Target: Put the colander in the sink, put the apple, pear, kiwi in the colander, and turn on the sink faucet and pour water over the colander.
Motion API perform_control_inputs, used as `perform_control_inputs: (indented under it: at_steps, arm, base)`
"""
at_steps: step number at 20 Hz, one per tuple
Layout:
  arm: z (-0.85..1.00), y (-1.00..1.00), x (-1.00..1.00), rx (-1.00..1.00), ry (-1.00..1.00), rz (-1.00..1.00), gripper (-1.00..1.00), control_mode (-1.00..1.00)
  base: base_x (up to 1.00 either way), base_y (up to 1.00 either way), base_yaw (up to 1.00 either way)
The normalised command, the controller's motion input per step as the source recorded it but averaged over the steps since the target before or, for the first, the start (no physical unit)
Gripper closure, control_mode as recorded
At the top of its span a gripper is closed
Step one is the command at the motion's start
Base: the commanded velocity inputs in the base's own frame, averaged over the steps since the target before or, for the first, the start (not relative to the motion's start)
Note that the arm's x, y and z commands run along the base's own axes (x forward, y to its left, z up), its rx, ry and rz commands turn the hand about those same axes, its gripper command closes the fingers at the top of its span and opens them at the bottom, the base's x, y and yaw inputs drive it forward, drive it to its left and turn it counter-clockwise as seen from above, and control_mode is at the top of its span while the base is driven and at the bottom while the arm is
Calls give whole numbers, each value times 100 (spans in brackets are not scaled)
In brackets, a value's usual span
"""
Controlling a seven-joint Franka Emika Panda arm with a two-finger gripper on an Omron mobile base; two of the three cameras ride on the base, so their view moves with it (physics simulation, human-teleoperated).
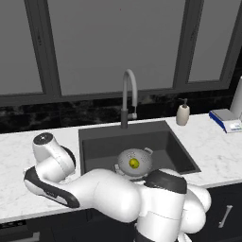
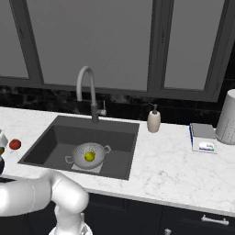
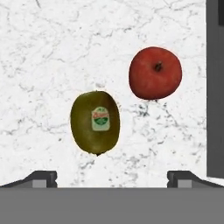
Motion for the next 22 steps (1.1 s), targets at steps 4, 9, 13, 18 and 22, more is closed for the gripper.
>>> perform_control_inputs:
  at_steps: [4, 9, 13, 18, 22]
  arm:
    - [-38, 11, 23, 0, 0, 0, -100, -100]
    - [-34, 25, 22, 0, 0, 0, -100, -100]
    - [-27, 32, 22, 0, 0, 0, -100, -100]
    - [-35, 10, 10, 0, 0, -4, 100, -100]
    - [-49, -14, 0, 0, 0, -12, 100, -100]
  base:
    - [0, 0, 0]
    - [0, 0, 0]
    - [0, 0, 0]
    - [0, 0, 0]
    - [0, 0, 0]
